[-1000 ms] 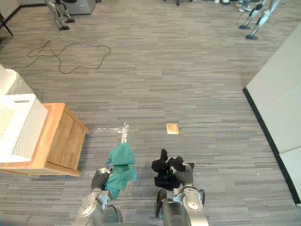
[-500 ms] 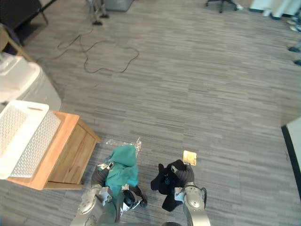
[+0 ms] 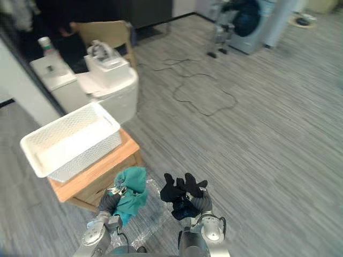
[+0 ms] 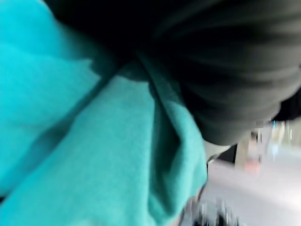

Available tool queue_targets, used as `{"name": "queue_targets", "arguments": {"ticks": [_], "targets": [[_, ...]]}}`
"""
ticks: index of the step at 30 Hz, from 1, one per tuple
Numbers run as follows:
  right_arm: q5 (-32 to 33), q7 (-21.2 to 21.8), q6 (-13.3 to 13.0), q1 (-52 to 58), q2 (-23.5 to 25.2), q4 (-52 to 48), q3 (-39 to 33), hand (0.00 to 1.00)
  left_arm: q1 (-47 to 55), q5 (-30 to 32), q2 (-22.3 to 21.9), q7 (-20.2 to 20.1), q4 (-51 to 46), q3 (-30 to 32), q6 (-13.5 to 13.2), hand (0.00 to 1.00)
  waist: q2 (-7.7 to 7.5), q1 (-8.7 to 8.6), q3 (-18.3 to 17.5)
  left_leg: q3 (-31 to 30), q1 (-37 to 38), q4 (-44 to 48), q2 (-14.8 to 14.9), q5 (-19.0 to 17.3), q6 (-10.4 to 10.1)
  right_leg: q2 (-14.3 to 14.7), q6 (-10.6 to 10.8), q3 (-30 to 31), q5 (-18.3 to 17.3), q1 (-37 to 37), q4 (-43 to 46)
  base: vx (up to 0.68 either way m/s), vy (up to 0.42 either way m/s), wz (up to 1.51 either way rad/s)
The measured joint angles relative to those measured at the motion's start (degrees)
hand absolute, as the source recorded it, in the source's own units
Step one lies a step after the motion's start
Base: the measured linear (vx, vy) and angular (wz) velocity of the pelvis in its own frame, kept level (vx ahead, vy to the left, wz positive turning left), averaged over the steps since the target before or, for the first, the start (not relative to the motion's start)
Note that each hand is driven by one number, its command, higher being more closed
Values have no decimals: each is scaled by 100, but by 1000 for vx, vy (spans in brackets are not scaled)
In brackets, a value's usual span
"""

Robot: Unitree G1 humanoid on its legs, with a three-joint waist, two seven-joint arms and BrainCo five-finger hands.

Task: Tidy the bed and pick cloth on bed and put in laundry

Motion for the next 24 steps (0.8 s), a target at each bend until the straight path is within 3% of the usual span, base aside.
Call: {"name": "queue_targets", "arguments": {"ticks": [2, 4, 5, 6, 7, 8, 9, 12, 14, 15, 16, 19, 23, 24], "targets": [[0, -2, 28, -97, -263, -30, -13, 100, 65, 13, -258, -7, 109, -74, 1, 100, 516, 204, -66, -7, -59, 70, 446, 66, -194, 224, -176, -507, -25, 397, -422, 300, -323, 93], [-1, -3, 30, -133, -275, -27, -23, 100, 1, 26, -344, -15, 110, -90, -4, 100, 585, 183, -55, 175, -247, 488, 588, 77, -309, 238, -255, -811, -100, 712, -705, 177, -203, 105], [-3, -2, 31, -116, -268, -29, 6, 100, -61, 21, -438, -8, 106, -52, -29, 100, 513, 214, 11, 942, -598, 1372, 846, 34, -488, 193, -331, -1118, -73, 1103, -1006, 110, -130, 95], [-3, -4, 30, -119, -269, -30, 15, 100, -60, 18, -449, -6, 106, -46, -35, 100, 497, 235, 20, 1180, -654, 1524, 923, 23, -494, 185, -339, -1176, -69, 1177, -1050, 143, -132, 75], [-3, -25, 29, -147, -273, -33, 33, 100, -36, 2, -467, -4, 108, -49, -38, 100, 440, 311, 51, 2065, -723, 1902, 1205, -60, -345, 132, -389, -1352, -69, 1392, -1160, 171, -33, 56], [-3, -87, 27, -212, -281, -35, 17, 100, -24, 2, -494, -3, 108, -49, -37, 100, 396, 269, 68, 2780, -783, 1859, 1355, -114, -188, 20, -411, -1545, -84, 1575, -1220, 206, -13, 60], [-2, -107, 27, -248, -282, -34, 5, 100, -27, 2, -505, -3, 102, -48, -38, 100, 392, 273, 70, 2927, -844, 1751, 1371, -117, -181, -23, -410, -1595, -84, 1600, -1252, 193, 79, 52], [-1, -106, 29, -325, -280, -72, -27, 100, -13, 2, -510, -6, 96, -35, -36, 100, 377, 281, 80, 3039, -1083, 1068, 1386, 89, -179, -277, -339, -1789, -64, 1640, -1321, 143, 181, 33], [-2, -100, 34, -269, -282, -151, -47, 100, 54, 2, -590, -9, 87, 98, -27, 100, 382, 248, 75, 3035, -1072, 545, 1285, 883, -148, -631, 16, -1943, -73, 1806, -1363, 197, 306, 46], [-3, -97, 38, -288, -300, -151, -49, 100, 72, 0, -625, -3, 79, 129, -26, 100, 310, 231, 108, 3041, -1040, 529, 1152, 917, -78, -748, 130, -1983, -13, 1822, -1366, 178, 330, 40], [-3, -74, 38, -294, -248, -168, -17, 100, 82, -4, -613, 10, -47, 256, -28, 100, 201, 192, 181, 3005, -1089, 619, 1025, 879, 42, -842, 258, -2009, 92, 1806, -1426, 107, 248, 24], [-4, 24, 35, -334, -136, -328, 42, 100, 95, -16, -453, 33, -150, 502, -28, 100, 91, 212, 229, 2927, -1247, 946, 979, 685, 320, -907, 537, -2030, 420, 1964, -1641, 96, 239, 25], [-4, 60, -8, -349, -51, -479, 45, 100, 378, -11, -388, -46, -465, 552, -41, 100, 33, 215, 215, 2995, -1231, 882, 930, 341, 141, -948, 620, -2038, 442, 1938, -1720, -11, 93, -12], [-9, 78, -8, -346, 12, -475, 56, 100, 373, -5, -320, -123, -479, 552, -39, 100, -112, 227, 232, 3083, -1222, 854, 789, 222, 38, -1116, 571, -2082, 251, 1863, -1640, -70, 50, -21]]}}
